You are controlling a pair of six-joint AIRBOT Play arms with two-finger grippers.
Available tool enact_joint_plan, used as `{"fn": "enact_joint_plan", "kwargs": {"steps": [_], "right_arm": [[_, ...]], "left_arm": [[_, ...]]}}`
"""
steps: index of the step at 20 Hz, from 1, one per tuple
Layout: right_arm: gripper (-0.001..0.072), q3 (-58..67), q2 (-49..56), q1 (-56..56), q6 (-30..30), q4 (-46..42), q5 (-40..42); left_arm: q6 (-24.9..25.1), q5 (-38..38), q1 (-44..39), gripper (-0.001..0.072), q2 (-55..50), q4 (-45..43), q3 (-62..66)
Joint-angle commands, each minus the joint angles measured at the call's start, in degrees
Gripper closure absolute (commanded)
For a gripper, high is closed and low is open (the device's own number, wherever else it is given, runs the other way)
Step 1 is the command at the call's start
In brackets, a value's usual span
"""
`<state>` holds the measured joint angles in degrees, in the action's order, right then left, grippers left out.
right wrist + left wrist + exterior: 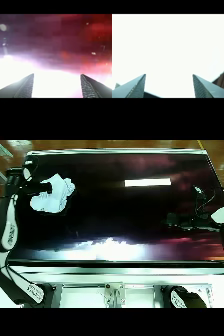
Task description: Fold the shirts.
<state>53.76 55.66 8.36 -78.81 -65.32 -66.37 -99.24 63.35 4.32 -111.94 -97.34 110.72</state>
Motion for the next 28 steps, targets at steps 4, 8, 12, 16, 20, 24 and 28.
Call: {"fn": "enact_joint_plan", "kwargs": {"steps": [4,8,12,16,20,24,28], "right_arm": [[0.0020,0.0,0.0,0.0,-1.5,0.1,1.7],[0.0020,0.0,0.0,0.0,-3.2,0.2,1.7],[0.0019,0.0,0.0,0.0,-3.6,0.2,1.7],[0.0020,0.0,0.0,0.0,-2.4,0.4,3.9],[0.0020,4.4,-0.1,0.0,0.6,0.3,-1.4],[0.0020,14.6,-0.1,0.0,1.7,0.3,-11.3],[0.0020,22.1,-0.1,0.0,1.7,0.3,-19.7]], "left_arm": [[-0.7,-3.2,0.7,-0.0013,-11.9,-2.6,5.5],[-0.7,-3.8,1.0,0.0562,-12.1,-2.6,5.6],[-0.4,1.0,0.8,0.0671,-7.2,-2.2,5.9],[5.4,1.3,-3.5,0.0671,7.7,1.7,5.9],[7.5,4.5,-13.6,0.0670,26.7,2.1,5.9],[5.1,12.8,-25.6,0.0670,38.5,2.5,4.3],[1.3,13.8,-38.4,0.0670,41.3,6.3,-2.7]]}}
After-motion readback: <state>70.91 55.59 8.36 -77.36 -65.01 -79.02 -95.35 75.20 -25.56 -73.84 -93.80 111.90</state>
